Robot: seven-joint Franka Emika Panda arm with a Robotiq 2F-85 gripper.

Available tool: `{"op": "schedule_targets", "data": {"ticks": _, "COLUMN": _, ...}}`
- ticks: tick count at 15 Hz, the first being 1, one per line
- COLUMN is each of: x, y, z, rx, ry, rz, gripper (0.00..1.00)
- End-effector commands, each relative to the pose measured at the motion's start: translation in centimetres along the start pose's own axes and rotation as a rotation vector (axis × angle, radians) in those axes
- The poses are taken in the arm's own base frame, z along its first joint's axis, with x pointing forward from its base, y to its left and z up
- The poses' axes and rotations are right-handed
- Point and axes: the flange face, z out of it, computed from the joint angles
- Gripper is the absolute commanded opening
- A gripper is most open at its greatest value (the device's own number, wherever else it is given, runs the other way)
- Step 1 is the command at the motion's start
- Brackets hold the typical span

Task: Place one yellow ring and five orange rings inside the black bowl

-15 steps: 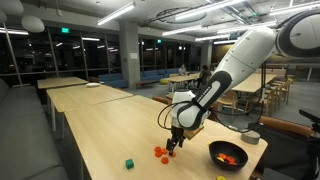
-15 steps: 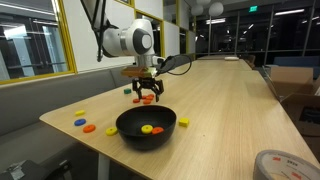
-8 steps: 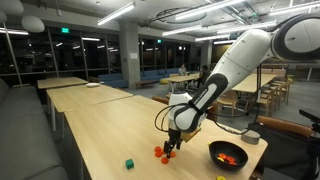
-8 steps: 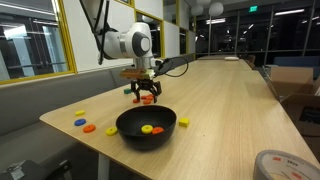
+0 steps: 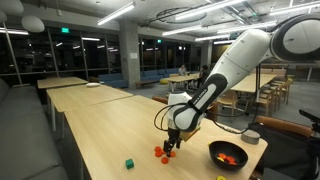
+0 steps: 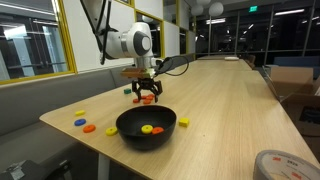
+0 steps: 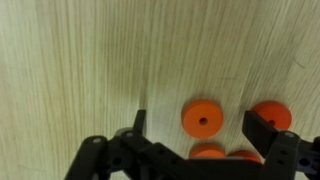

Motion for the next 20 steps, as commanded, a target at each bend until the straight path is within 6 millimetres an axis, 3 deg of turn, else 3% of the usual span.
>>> {"op": "schedule_targets", "data": {"ticks": 1, "x": 0.8, "y": -0.1, "z": -0.3, "rx": -0.035, "ry": 0.001, "rz": 0.001, "gripper": 0.66}}
{"op": "schedule_targets", "data": {"ticks": 6, "x": 0.8, "y": -0.2, "z": -0.4, "rx": -0.046, "ry": -0.002, "rz": 0.0, "gripper": 0.27}}
{"op": "schedule_targets", "data": {"ticks": 8, "x": 0.7, "y": -0.2, "z": -0.7, "rx": -0.059, "ry": -0.01, "rz": 0.009, "gripper": 0.17}}
{"op": "schedule_targets", "data": {"ticks": 16, "x": -3.1, "y": 3.6, "z": -6.8, "rx": -0.301, "ry": -0.014, "rz": 0.275, "gripper": 0.17}}
{"op": "schedule_targets", "data": {"ticks": 20, "x": -7.1, "y": 5.4, "z": -8.9, "rx": -0.451, "ry": -0.084, "rz": 0.424, "gripper": 0.17}}
